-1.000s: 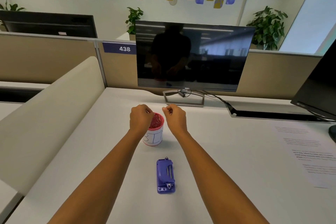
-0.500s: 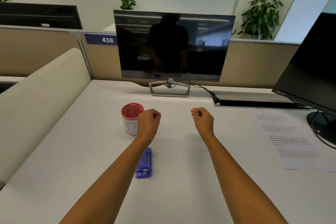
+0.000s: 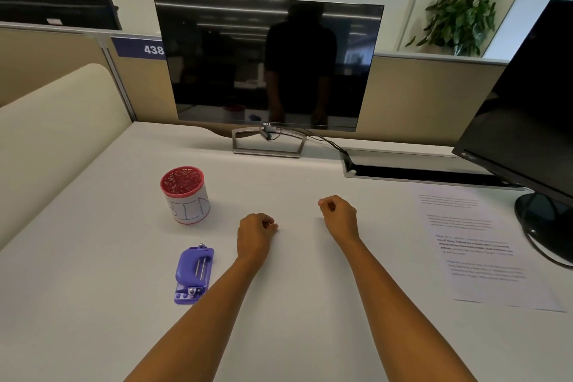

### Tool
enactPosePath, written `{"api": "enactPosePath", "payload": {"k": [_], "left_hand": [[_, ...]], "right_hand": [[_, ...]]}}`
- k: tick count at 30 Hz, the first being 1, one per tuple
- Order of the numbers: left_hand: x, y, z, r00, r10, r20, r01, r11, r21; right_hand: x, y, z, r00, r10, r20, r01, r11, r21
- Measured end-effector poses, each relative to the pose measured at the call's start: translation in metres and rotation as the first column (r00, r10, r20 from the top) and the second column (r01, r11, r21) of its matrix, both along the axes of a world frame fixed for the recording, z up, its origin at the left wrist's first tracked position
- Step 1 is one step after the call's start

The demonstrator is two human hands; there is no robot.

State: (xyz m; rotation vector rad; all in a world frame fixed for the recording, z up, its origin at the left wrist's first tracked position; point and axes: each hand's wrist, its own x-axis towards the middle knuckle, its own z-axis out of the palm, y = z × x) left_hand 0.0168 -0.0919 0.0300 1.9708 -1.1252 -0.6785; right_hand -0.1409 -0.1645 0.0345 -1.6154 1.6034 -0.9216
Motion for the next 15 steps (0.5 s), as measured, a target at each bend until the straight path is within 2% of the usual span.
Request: {"api": "enactPosePath", "payload": {"k": [7,11,15], "left_hand": [[-0.012,-0.019,-0.007,0.997,0.031,0.065,-0.030,1.000,-0.007],[-0.012,-0.025,-0.011,0.992,0.034,0.121,-0.031,0.999,-0.027],[-0.011,-0.029,-0.015,0.979,-0.009,0.206,0.013,1.000,-0.015]], "right_hand": [[0.009,-0.022,-0.017,0.969,0.191,-0.154,-0.188,0.982,0.029],[0.023,-0.032,-0.021,0.903,0.313,-0.293,-0.338,0.940,-0.038],[0.033,-0.038,-0.027,0.847,0.340,-0.409,-0.412,0.906,-0.099]]}}
